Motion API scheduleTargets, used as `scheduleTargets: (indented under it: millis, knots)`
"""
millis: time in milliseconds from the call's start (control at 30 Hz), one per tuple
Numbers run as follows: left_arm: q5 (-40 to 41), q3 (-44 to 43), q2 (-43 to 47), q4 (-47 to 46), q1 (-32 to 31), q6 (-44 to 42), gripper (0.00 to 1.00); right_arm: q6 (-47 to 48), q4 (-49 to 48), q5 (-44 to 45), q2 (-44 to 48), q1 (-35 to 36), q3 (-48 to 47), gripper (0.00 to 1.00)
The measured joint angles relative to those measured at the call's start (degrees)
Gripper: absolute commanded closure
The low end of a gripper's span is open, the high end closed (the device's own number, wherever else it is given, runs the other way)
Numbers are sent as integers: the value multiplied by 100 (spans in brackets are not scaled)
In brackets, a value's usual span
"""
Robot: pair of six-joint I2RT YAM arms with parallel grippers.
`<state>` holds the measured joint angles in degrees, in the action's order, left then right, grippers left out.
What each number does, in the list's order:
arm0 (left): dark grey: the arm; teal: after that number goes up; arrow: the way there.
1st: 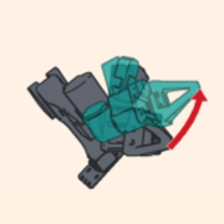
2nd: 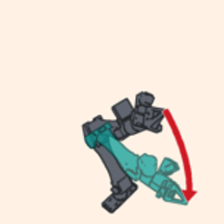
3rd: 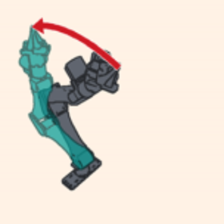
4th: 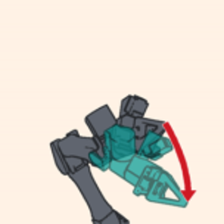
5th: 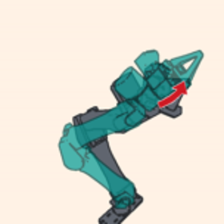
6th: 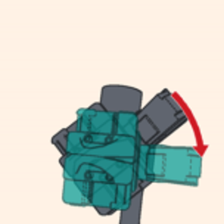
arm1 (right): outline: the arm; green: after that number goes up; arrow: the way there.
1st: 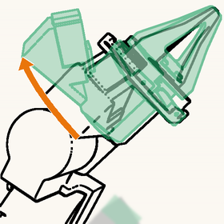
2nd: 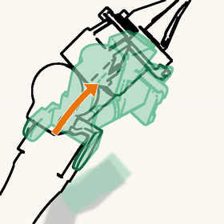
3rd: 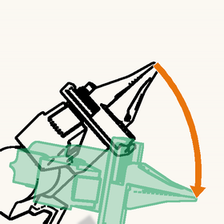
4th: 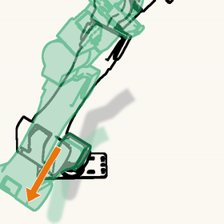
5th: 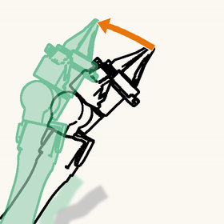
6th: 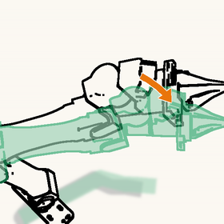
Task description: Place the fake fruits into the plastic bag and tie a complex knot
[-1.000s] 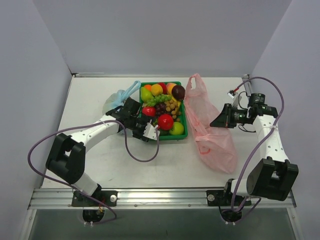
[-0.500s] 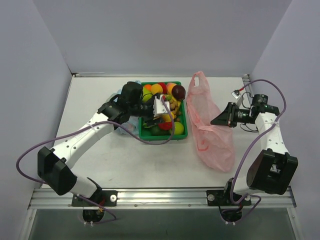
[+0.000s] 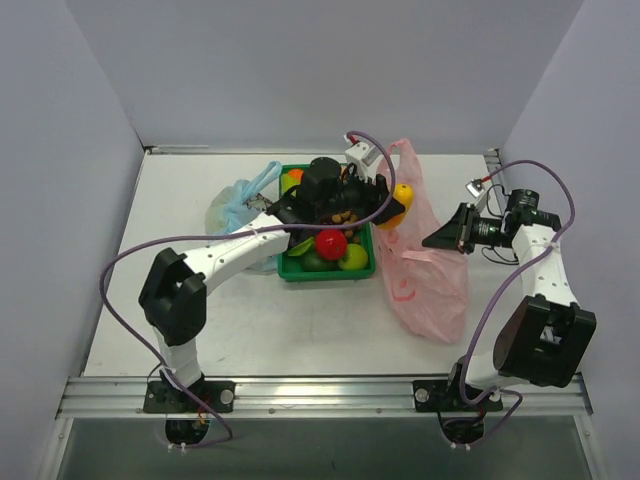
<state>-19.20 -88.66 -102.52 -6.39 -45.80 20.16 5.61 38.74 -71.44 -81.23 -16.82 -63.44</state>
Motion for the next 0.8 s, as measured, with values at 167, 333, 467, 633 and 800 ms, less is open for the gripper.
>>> scheduleTargets:
  millis: [167,333,467,633,800]
  knots:
    - [466,-195,-636,-409,-205,922,48,7,2,-205,-87,-70,0,100]
    - [885,-595,-1091,-640,-306,1338,46,11,2,-424,-291,-203,4,100]
    - [1296,-975,-1392,-774,-317,1506,45,17,2,-669,-483,-348,7,100]
    - [1646,-1287,-1821,-846,-317,1663,37,24,2,-909,-787,-450,9,100]
    - [1718,-1294,-2205,-826,-330,1731,18,59,4,-1040,-868,-496,9,100]
